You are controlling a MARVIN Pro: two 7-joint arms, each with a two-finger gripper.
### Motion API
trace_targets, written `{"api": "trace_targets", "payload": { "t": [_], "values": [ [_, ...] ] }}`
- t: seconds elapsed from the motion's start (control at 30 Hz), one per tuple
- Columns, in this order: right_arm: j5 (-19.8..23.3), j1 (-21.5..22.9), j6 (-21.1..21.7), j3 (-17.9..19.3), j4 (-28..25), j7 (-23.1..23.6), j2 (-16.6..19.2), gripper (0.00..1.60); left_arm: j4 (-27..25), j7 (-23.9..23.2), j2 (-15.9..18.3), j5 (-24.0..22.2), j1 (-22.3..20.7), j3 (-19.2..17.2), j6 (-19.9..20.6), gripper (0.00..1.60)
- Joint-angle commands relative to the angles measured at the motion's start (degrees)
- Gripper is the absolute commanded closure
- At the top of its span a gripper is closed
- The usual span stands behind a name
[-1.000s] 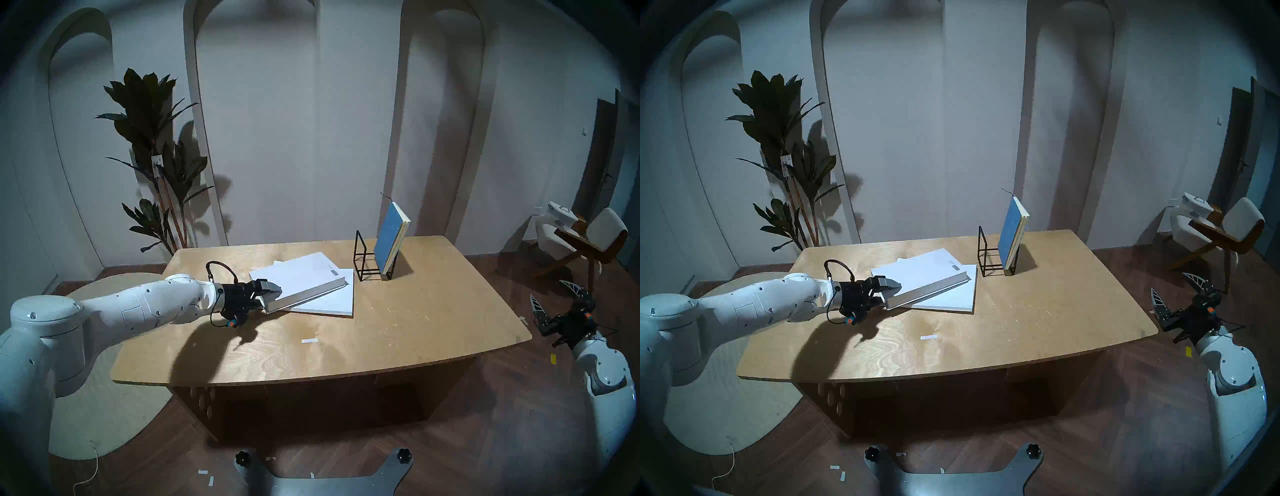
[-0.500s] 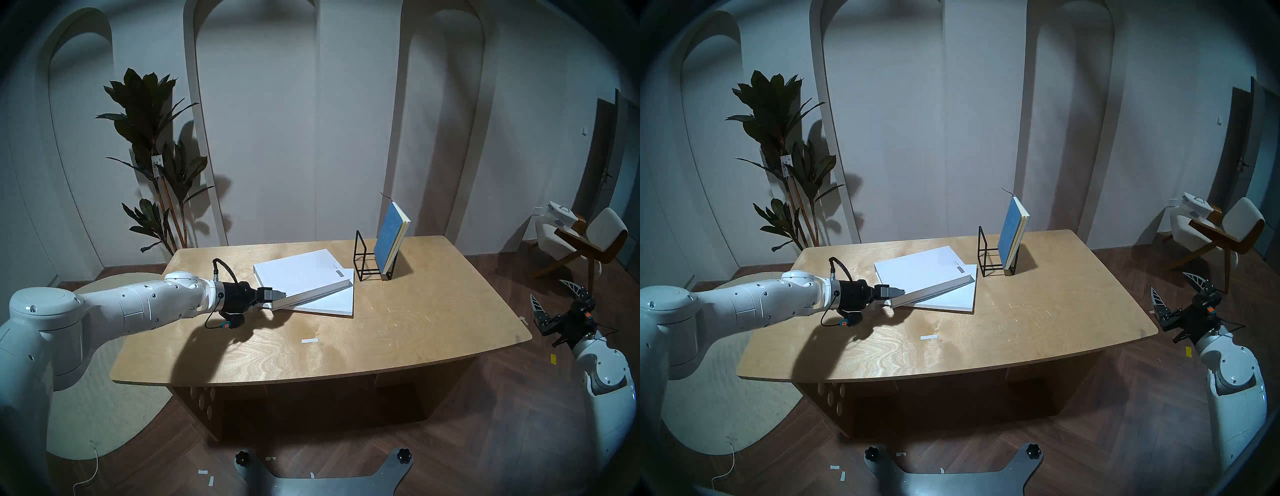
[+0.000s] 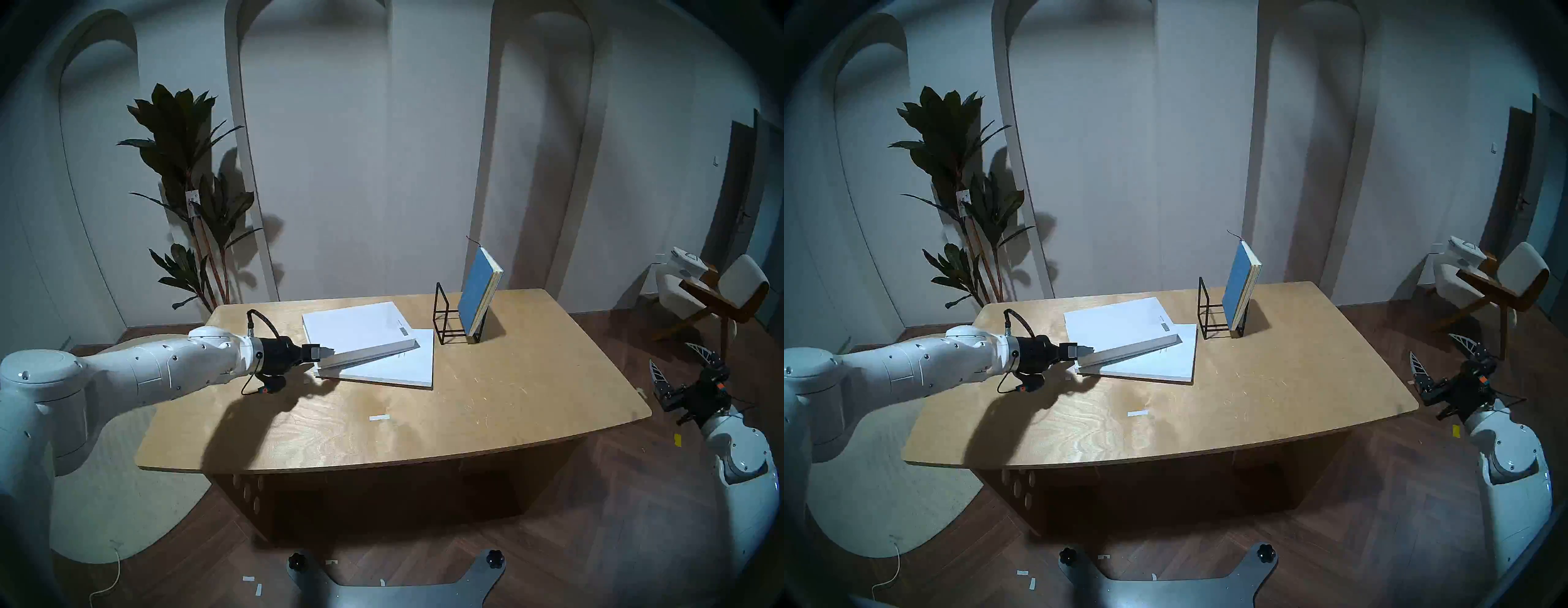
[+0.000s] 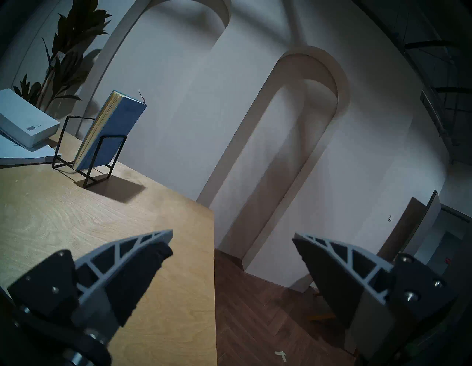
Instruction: Stack the books into one stack
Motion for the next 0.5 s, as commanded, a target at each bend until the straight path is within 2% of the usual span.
{"api": "trace_targets", "payload": {
  "t": [0.0, 0.1, 0.2, 0.33, 0.47],
  "values": [
    [-0.12, 0.1, -0.4, 0.63, -0.96, -0.03, 0.38, 0.0, -6.86, 1.25, 3.96, -2.18, -2.38, -1.71, -2.59, 0.0],
    [-0.11, 0.11, -0.4, 0.62, -0.95, -0.03, 0.38, 0.0, -9.56, 0.03, 5.17, -4.22, -1.32, -1.59, -5.42, 0.0],
    [-0.11, 0.13, -0.4, 0.62, -0.93, -0.02, 0.38, 0.0, -12.56, -3.62, 7.15, -5.4, -0.9, -0.86, -7.94, 0.0],
    [-0.1, 0.16, -0.39, 0.59, -0.89, -0.01, 0.39, 0.0, -16.81, -8.44, 10.21, -10.3, -0.14, -1.61, -11.36, 0.0],
    [-0.11, 0.14, -0.4, 0.62, -0.93, -0.01, 0.38, 0.0, -20.67, -11.58, 12.42, -11.52, -1.15, -1.86, -11.67, 0.0]
  ]
}}
